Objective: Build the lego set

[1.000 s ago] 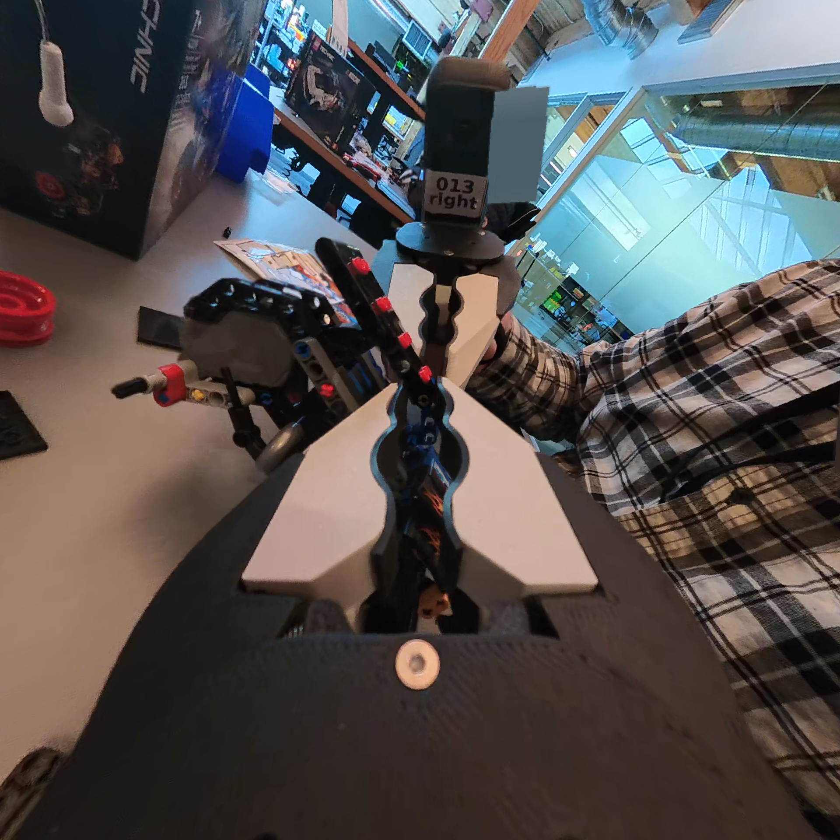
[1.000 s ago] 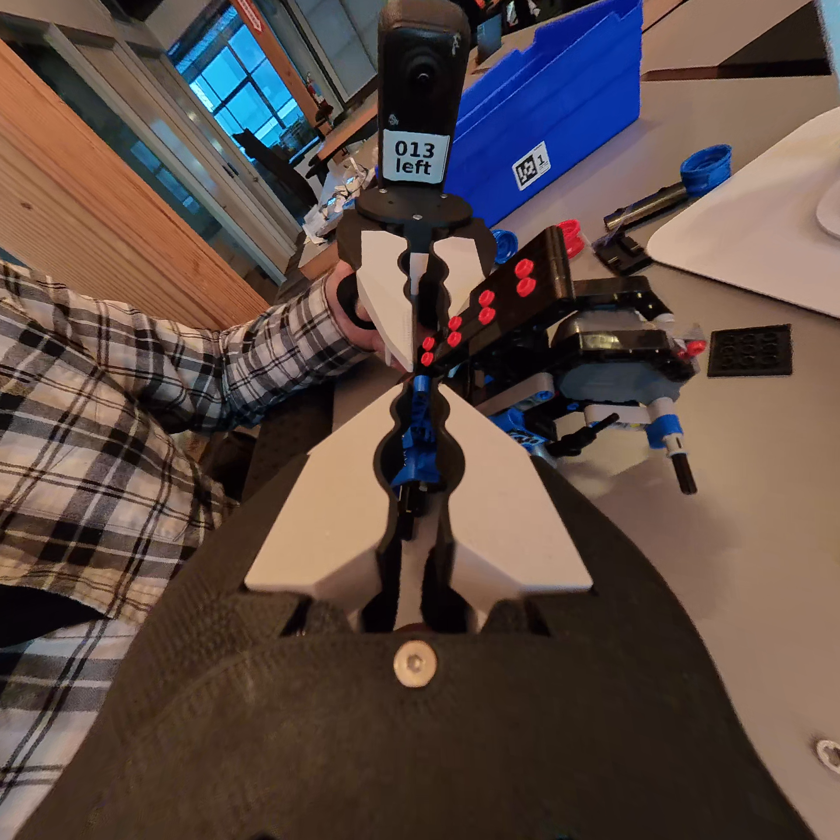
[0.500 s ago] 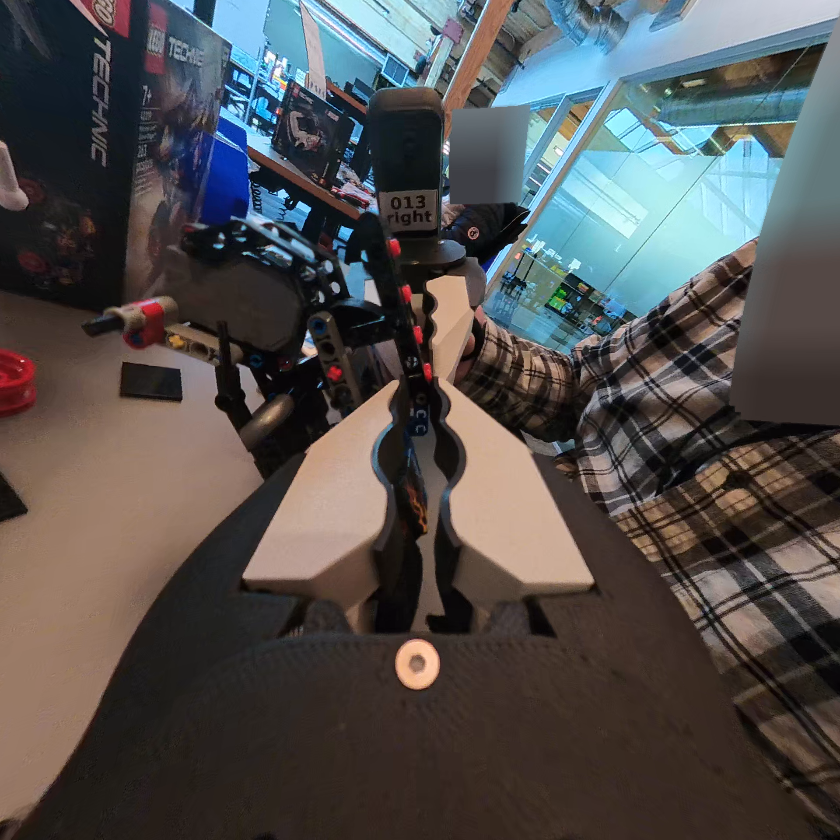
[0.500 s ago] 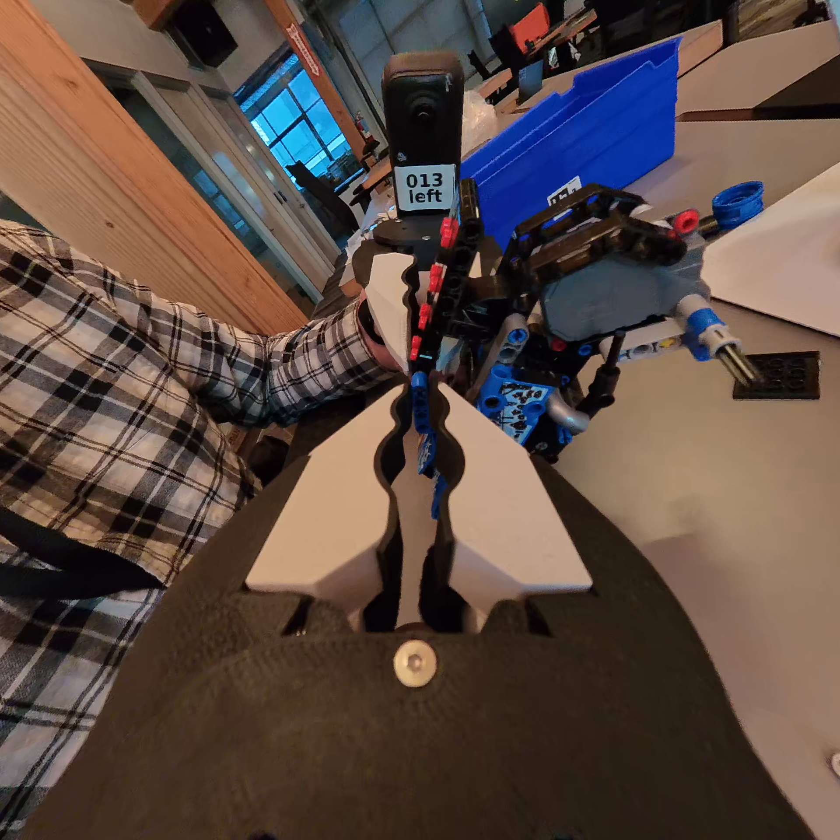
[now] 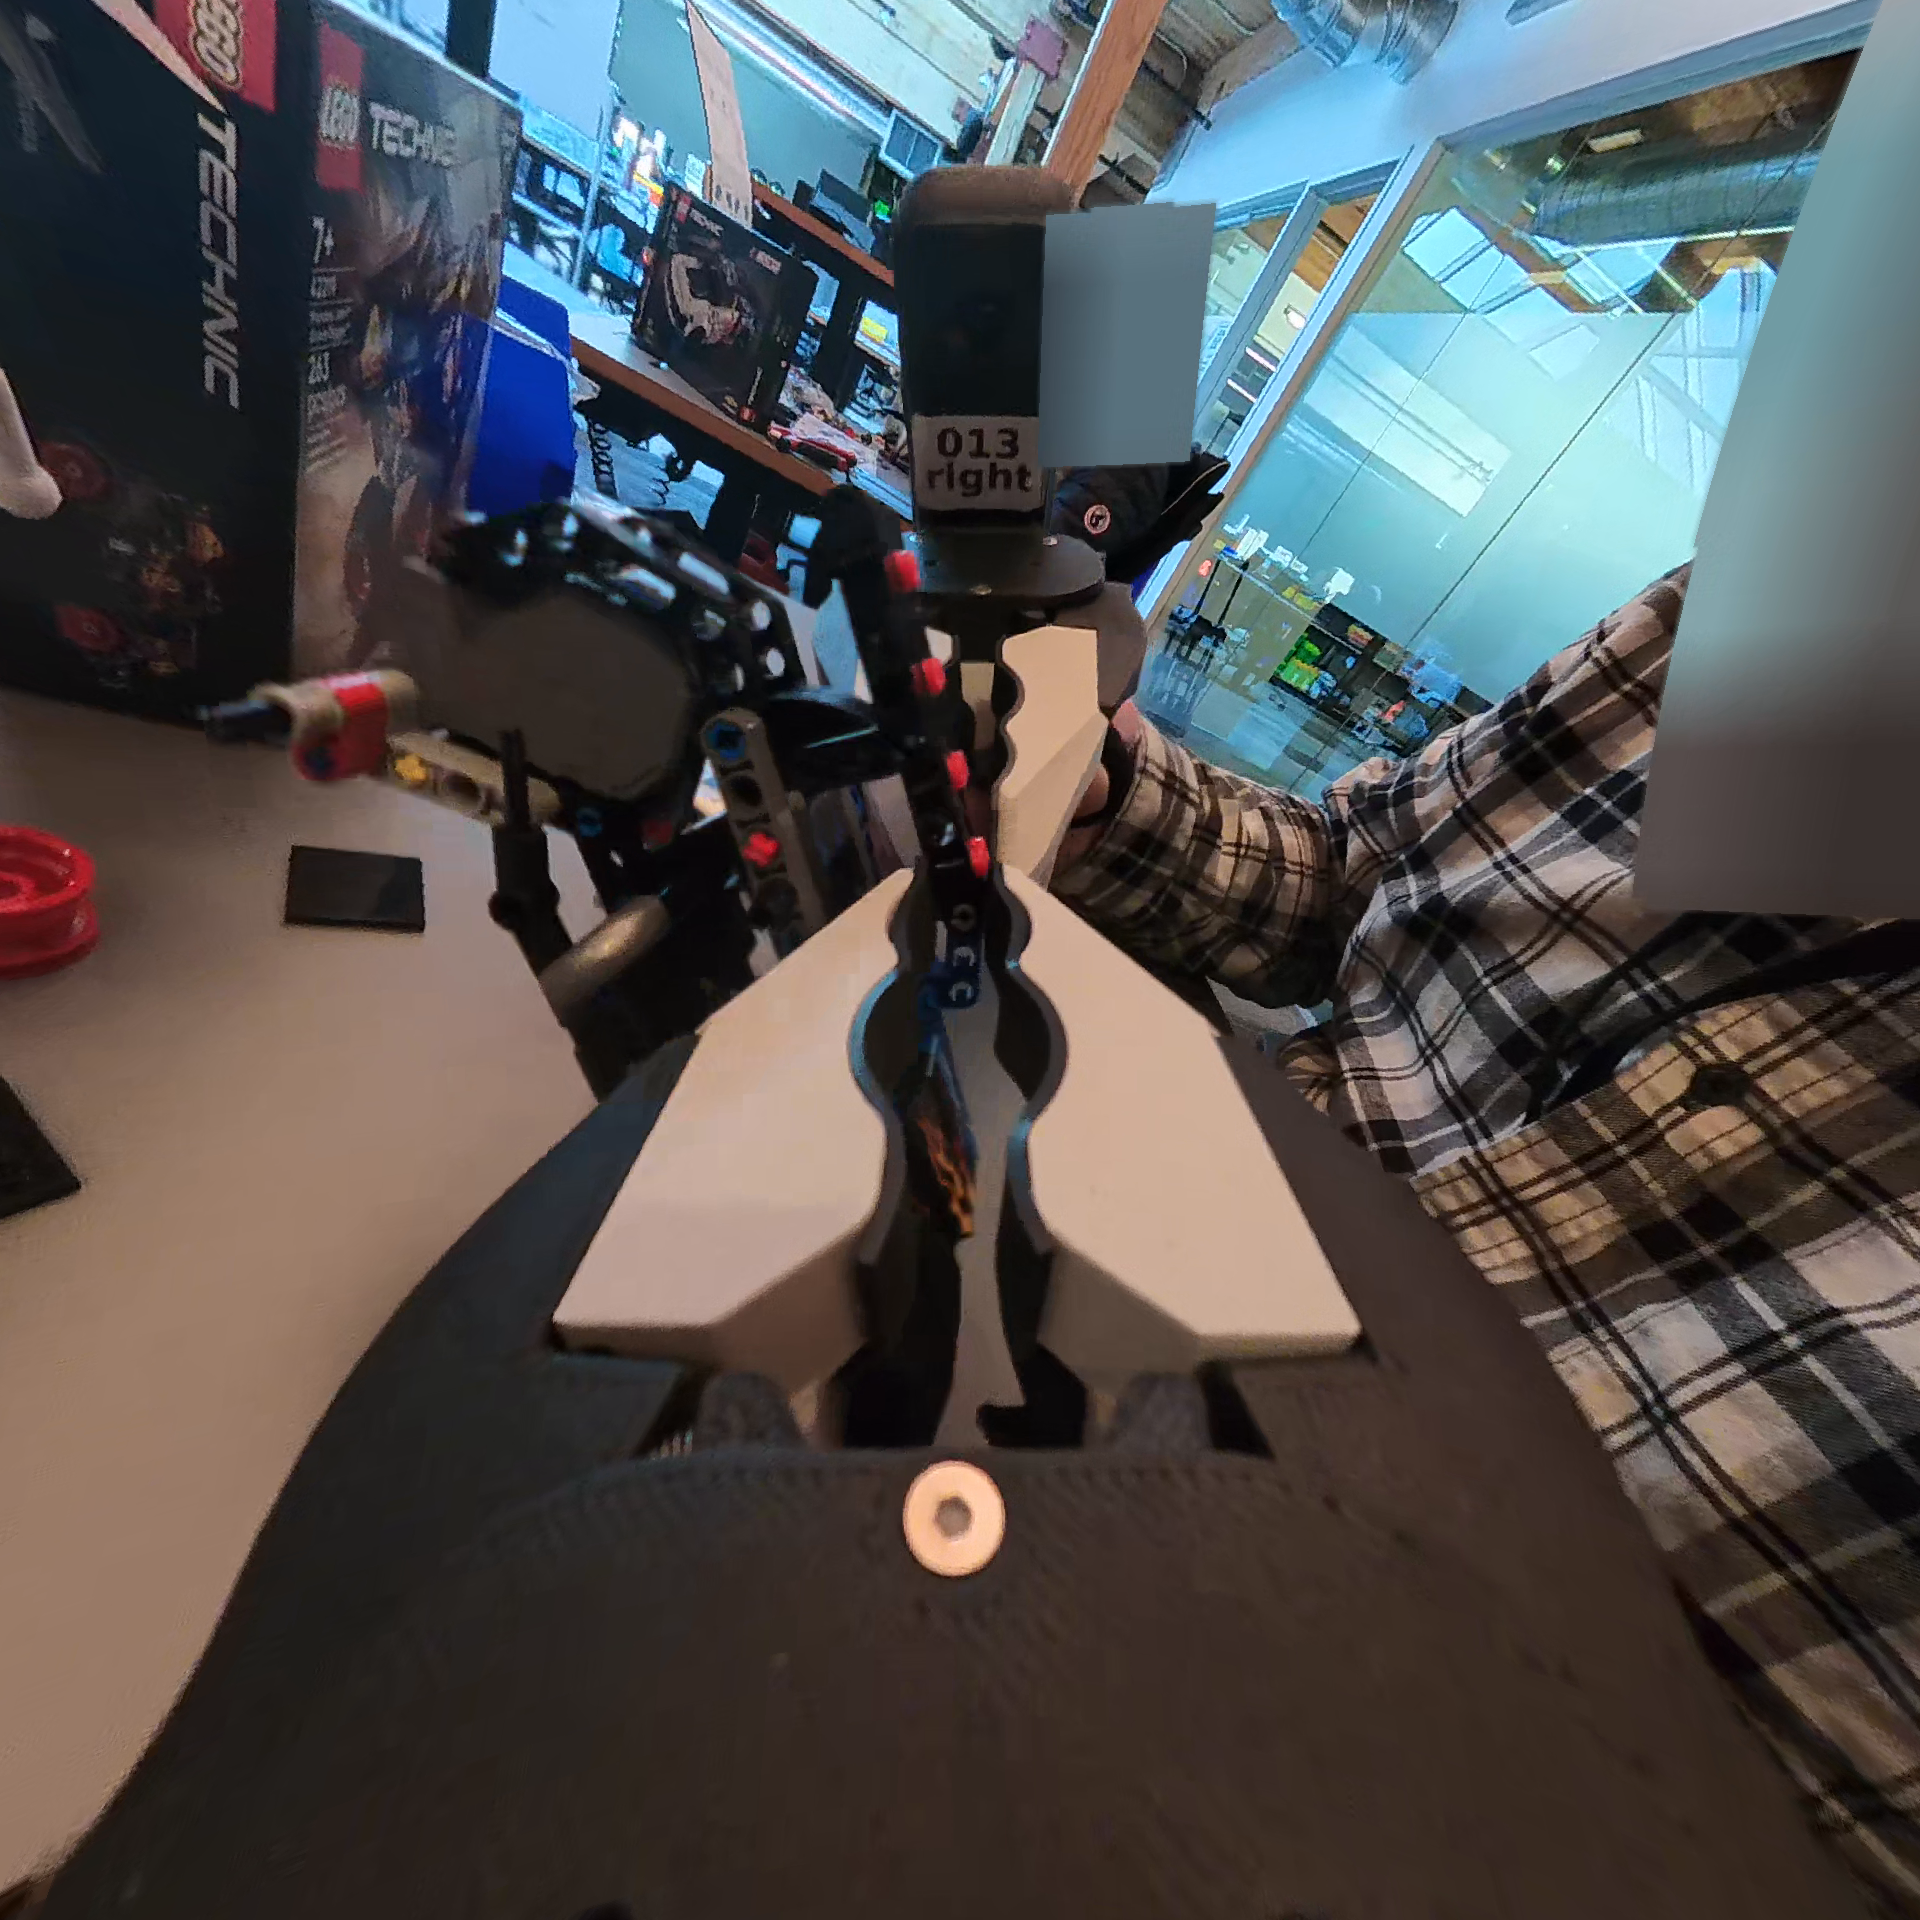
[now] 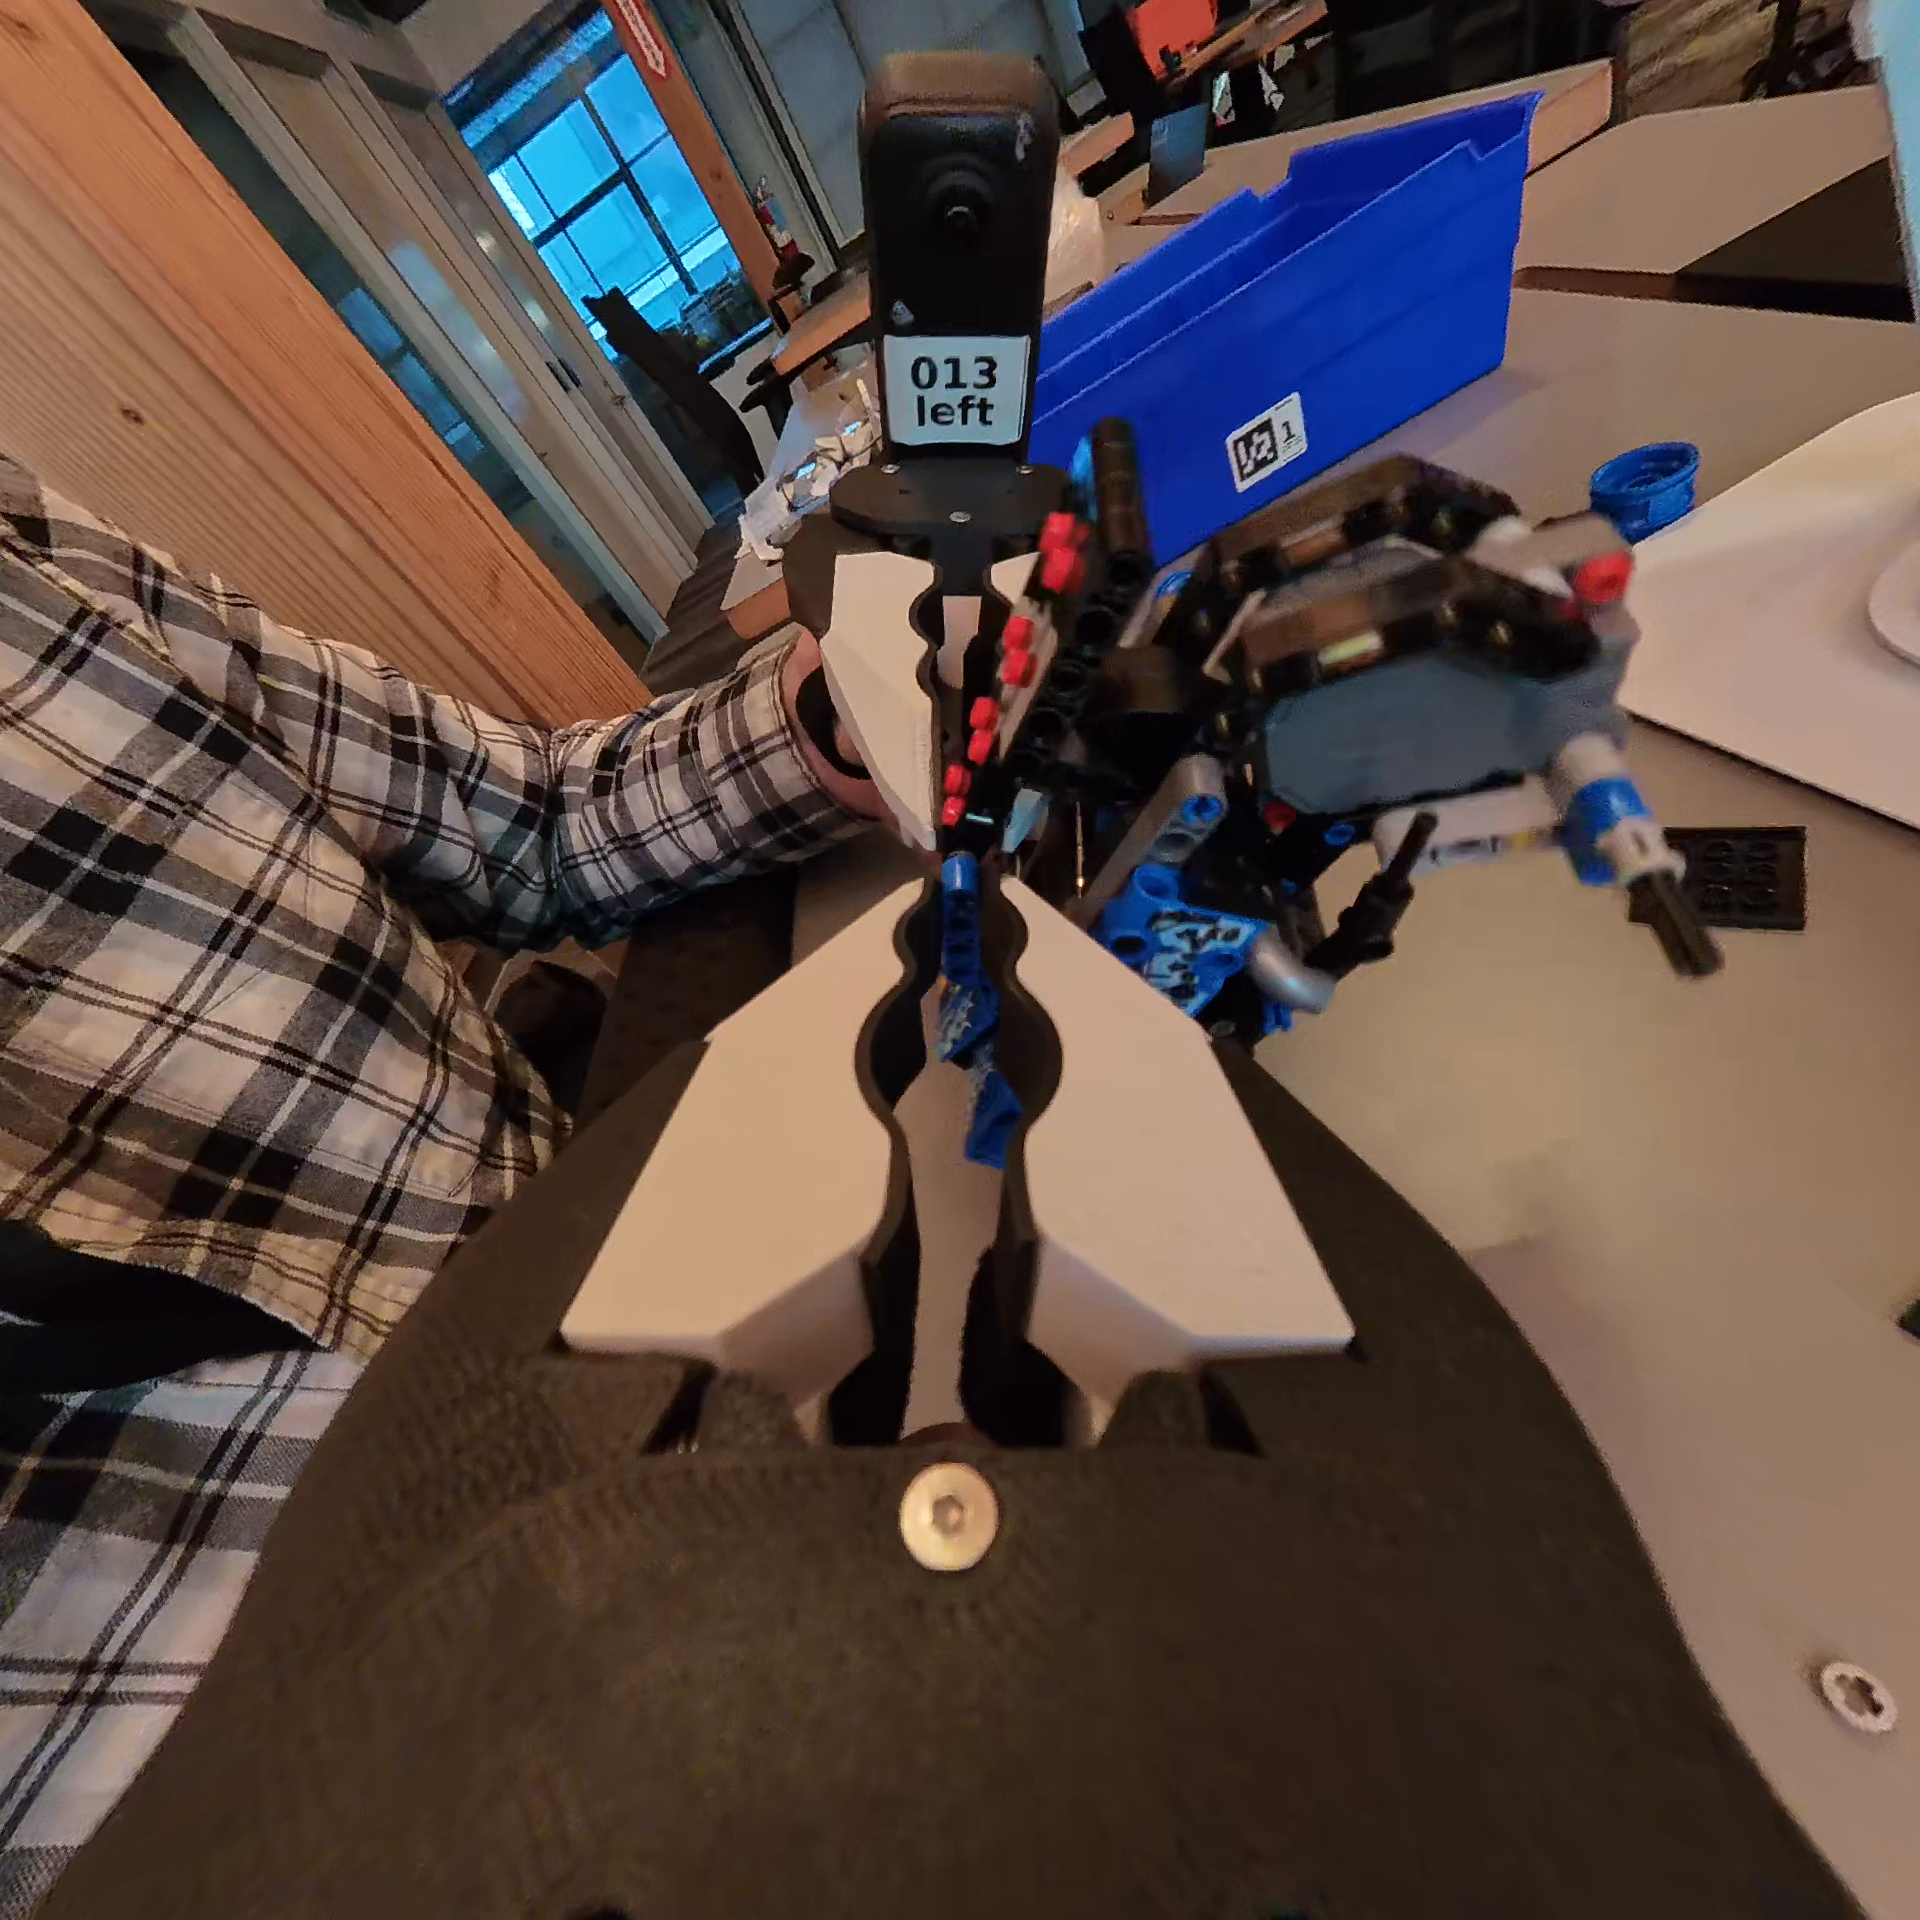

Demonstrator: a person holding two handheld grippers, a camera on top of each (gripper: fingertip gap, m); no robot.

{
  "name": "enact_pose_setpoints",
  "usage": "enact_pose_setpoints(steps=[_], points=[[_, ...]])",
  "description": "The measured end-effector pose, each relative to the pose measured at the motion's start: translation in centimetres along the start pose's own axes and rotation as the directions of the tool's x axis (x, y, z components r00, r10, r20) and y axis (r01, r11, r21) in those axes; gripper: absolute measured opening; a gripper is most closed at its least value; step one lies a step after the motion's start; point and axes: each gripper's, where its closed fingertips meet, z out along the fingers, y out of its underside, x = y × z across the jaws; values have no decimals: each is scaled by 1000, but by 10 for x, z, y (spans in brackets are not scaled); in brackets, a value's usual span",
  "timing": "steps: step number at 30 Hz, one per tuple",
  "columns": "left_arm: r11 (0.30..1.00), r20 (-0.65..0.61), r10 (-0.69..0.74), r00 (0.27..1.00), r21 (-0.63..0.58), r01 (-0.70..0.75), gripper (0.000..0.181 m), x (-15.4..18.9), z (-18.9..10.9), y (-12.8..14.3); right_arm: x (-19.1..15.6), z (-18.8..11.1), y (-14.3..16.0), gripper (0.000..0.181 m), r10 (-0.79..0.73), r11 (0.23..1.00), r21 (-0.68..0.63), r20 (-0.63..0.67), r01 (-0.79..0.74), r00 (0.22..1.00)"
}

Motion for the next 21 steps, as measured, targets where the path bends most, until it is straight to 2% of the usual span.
enact_pose_setpoints(steps=[5, 7, 9, 12, 14, 17, 21], points=[[999, -7, 30, 1000, 21, -30, 7, 3, 0, -2, -2, -7, 0, 5, 24, 1000, 17, 26, -24, 999], [994, 36, 6, 999, 107, -10, 6, -8, -20, -16, -1, -27, -10, 5, 59, 994, 90, 51, -63, 997], [992, 50, 3, 999, 129, -9, 6, -10, -28, -19, 9, -45, -11, 5, 50, 992, 114, -11, -48, 999], [995, 18, -20, 1000, 101, 18, 7, -5, -21, -15, -9, -37, -6, 5, 27, 998, 59, 43, -30, 999], [993, 12, -62, 998, 101, 61, 7, -9, -19, -12, -23, -29, 9, 5, 83, 996, -34, 125, -79, 989], [993, 26, -83, 996, 82, 81, 7, -12, -16, -7, -29, -15, 42, 6, 202, 971, -166, 168, -174, 965], [989, 25, -129, 991, 78, 127, 7, -17, -15, -3, -17, -2, 86, 6, 207, 933, -312, 51, -181, 977]])
